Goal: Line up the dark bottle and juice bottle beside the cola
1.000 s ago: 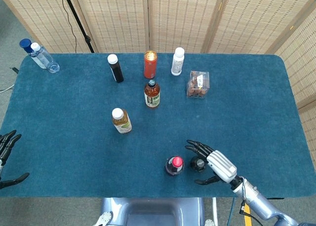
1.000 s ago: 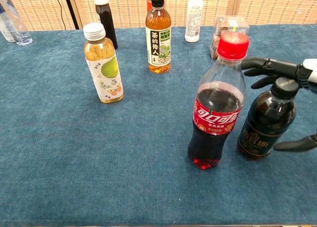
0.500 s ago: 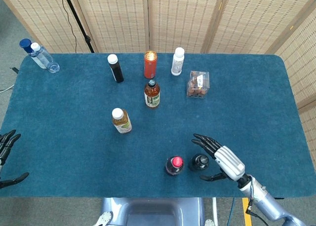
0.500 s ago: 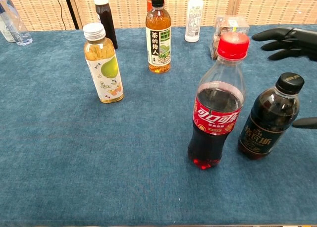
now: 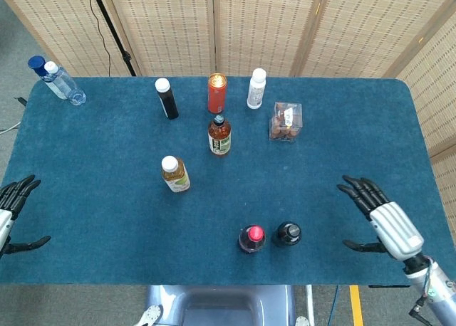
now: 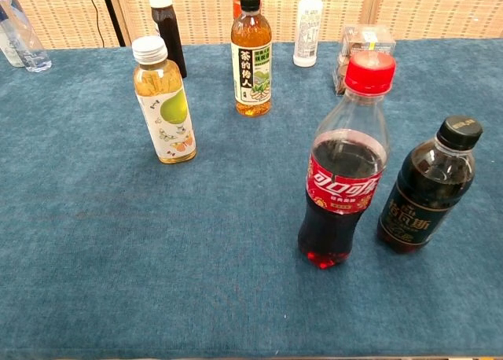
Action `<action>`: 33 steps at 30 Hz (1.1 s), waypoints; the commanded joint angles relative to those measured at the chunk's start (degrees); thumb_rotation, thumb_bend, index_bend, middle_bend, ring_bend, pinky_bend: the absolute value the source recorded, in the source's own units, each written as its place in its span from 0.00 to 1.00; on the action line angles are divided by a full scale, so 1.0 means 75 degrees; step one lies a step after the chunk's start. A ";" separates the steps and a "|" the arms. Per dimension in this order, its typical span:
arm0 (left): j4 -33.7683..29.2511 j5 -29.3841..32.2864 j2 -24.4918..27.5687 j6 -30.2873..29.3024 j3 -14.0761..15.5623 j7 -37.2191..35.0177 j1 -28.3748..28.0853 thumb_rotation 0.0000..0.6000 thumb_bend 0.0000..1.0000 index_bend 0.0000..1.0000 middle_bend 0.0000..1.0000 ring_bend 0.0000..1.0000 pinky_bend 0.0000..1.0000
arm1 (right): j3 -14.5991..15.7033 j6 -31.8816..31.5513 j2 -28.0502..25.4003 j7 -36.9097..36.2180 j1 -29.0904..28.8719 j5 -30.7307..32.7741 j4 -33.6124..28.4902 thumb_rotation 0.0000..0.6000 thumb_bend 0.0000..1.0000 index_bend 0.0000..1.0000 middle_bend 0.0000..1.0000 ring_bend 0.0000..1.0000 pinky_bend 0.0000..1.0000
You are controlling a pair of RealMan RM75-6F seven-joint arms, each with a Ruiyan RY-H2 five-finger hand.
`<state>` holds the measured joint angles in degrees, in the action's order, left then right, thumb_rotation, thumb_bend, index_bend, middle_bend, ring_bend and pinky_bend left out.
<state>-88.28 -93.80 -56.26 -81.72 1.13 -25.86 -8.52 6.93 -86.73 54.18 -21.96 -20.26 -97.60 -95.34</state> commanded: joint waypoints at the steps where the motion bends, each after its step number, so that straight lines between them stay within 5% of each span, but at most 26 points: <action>1: 0.1236 -0.0096 -0.0682 0.0518 -0.0225 -0.1772 -0.0692 1.00 0.00 0.00 0.00 0.00 0.00 | -0.0249 -0.0459 0.0093 0.0141 0.0460 0.0426 0.0503 1.00 0.42 0.42 0.23 0.11 0.02; 4: 0.2032 -0.0144 -0.1231 0.0533 -0.0366 -0.2660 -0.0976 1.00 0.00 0.00 0.00 0.00 0.00 | -0.0410 -0.0873 0.0397 0.0124 0.0733 0.0520 0.0840 1.00 0.67 0.65 0.41 0.28 0.09; 7: 0.2596 -0.0173 -0.1703 0.0683 -0.0442 -0.3060 -0.1265 1.00 0.00 0.00 0.00 0.00 0.00 | -0.0545 -0.1165 0.0713 0.0114 0.0936 0.0570 0.1124 1.00 0.71 0.61 0.39 0.29 0.12; 10: 0.2838 -0.0234 -0.1981 0.0971 -0.0430 -0.3175 -0.1575 1.00 0.00 0.00 0.00 0.00 0.00 | -0.0733 -0.1408 0.1071 0.0310 0.1081 0.0629 0.1521 1.00 0.69 0.38 0.23 0.15 0.06; 14: 0.2989 -0.0206 -0.2412 0.1293 -0.0514 -0.3281 -0.1973 1.00 0.00 0.00 0.00 0.00 0.00 | -0.0936 -0.1439 0.1390 0.0446 0.1169 0.0814 0.1911 1.00 0.47 0.11 0.02 0.00 0.00; 20: 0.3380 -0.0171 -0.3260 0.1728 -0.0589 -0.3561 -0.2547 1.00 0.00 0.00 0.00 0.00 0.00 | -0.1267 -0.1420 0.1711 0.0530 0.1255 0.1149 0.2295 1.00 0.29 0.07 0.00 0.00 0.00; 33: 0.5056 0.0399 -0.5691 0.2281 -0.1014 -0.4749 -0.3529 1.00 0.00 0.00 0.00 0.00 0.00 | -0.1494 -0.1267 0.1682 0.0376 0.1335 0.1105 0.2285 1.00 0.27 0.05 0.00 0.00 0.00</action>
<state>-54.23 -92.06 -94.90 -65.25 -5.38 -58.97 -33.12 -4.26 -96.27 66.81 -19.17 -10.28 -89.28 -78.17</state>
